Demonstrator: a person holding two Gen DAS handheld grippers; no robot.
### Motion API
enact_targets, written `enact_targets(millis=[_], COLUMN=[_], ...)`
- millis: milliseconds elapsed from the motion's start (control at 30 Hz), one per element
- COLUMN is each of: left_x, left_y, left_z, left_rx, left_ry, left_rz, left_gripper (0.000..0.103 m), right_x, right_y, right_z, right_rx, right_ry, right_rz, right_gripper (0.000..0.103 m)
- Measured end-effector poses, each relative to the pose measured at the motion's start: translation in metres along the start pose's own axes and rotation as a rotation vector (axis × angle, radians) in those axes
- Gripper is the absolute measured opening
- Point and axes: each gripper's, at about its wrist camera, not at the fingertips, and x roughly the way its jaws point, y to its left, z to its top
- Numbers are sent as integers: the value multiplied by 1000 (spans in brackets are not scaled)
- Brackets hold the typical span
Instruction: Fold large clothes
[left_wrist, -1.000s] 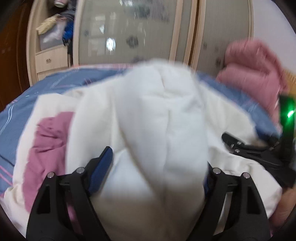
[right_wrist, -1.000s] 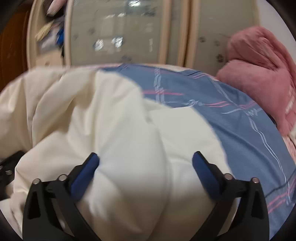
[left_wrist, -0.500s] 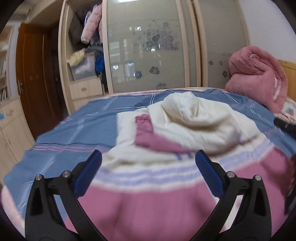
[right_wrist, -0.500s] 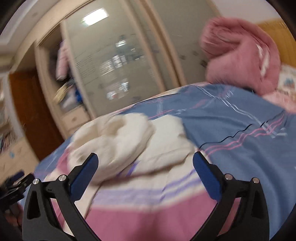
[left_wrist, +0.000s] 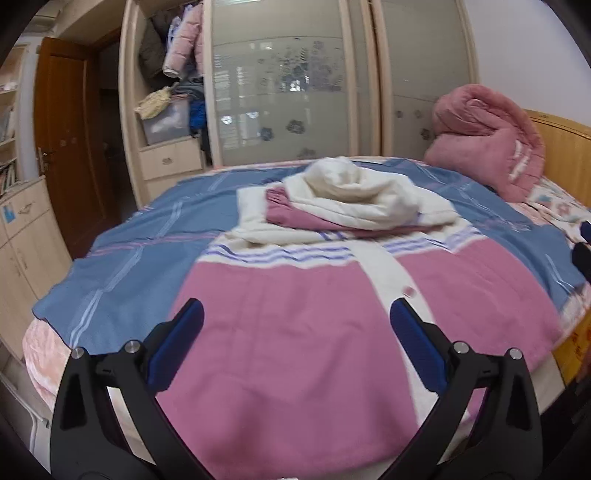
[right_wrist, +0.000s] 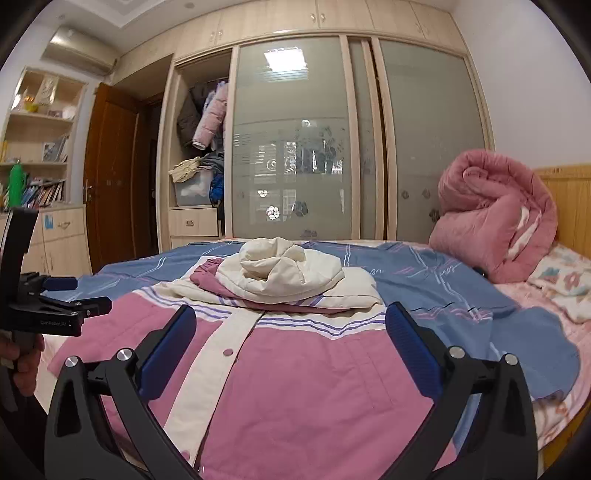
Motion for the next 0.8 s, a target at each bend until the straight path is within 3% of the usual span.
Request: enact_targets(millis=[100, 367, 800], left_x=[-8, -12, -18], left_y=[-1, -4, 6], left_z=[-6, -7, -5], left_rx=[-16, -13, -39], left_ry=[9, 8, 8], left_rz=[-25, -18, -33], left_gripper=[101, 101, 101], right_x=[-9, -20, -22], right_y=[2, -11, 0], right_z=[2, 8, 10], right_rx=[-47, 26, -24], right_ry=[-15, -18, -19], right_rz=[-20, -15, -1], right_gripper=[102, 102, 102])
